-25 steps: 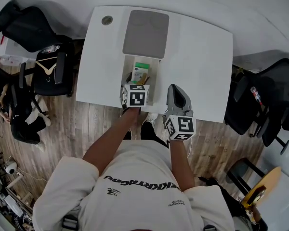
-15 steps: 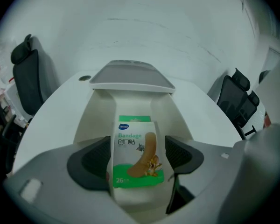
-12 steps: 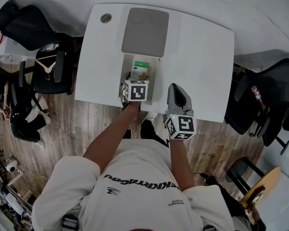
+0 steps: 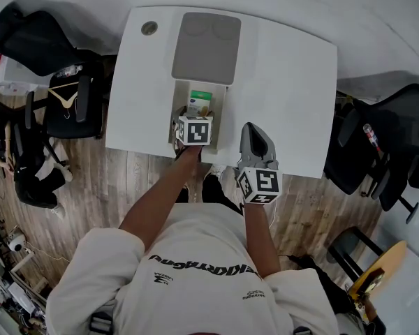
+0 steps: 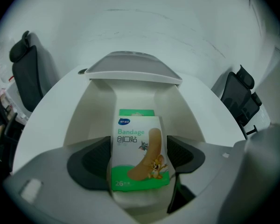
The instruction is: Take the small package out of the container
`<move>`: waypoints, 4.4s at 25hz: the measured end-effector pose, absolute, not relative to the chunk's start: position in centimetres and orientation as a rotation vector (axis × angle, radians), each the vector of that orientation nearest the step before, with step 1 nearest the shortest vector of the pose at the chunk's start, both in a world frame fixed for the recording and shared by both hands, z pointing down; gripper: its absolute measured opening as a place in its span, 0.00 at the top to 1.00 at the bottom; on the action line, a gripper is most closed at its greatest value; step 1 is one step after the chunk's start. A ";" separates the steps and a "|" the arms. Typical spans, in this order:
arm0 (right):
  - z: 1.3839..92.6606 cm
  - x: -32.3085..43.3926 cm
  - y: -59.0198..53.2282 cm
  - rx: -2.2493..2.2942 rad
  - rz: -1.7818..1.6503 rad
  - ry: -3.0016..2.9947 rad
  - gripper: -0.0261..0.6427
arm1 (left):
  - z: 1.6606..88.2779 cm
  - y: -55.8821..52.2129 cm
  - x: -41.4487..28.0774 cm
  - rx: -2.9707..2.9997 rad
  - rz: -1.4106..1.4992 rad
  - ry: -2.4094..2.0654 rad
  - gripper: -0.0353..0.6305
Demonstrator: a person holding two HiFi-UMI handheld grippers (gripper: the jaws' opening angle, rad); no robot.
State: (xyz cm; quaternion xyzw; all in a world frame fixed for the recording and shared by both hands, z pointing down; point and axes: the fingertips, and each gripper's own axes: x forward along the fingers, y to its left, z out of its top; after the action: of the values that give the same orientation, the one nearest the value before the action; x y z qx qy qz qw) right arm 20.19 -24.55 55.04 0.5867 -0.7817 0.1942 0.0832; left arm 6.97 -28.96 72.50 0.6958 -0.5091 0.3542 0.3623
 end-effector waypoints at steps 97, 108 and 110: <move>45.3 16.9 -18.8 1.903 0.345 -2.377 0.96 | 49.8 -22.3 4.4 2.306 0.274 -1.467 0.41; 44.6 16.6 -18.1 1.943 0.307 -2.376 0.96 | 47.1 -21.5 4.0 2.396 0.190 -1.479 0.41; 44.5 16.7 -17.8 1.953 0.306 -2.371 0.96 | 46.7 -21.2 3.9 2.410 0.183 -1.484 0.41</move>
State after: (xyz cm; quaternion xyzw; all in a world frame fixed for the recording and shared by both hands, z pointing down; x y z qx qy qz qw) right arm 16.69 -17.81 44.50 0.6324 -0.7678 0.0990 0.0275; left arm 3.91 -21.15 46.72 0.8399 -0.5170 0.0637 0.1521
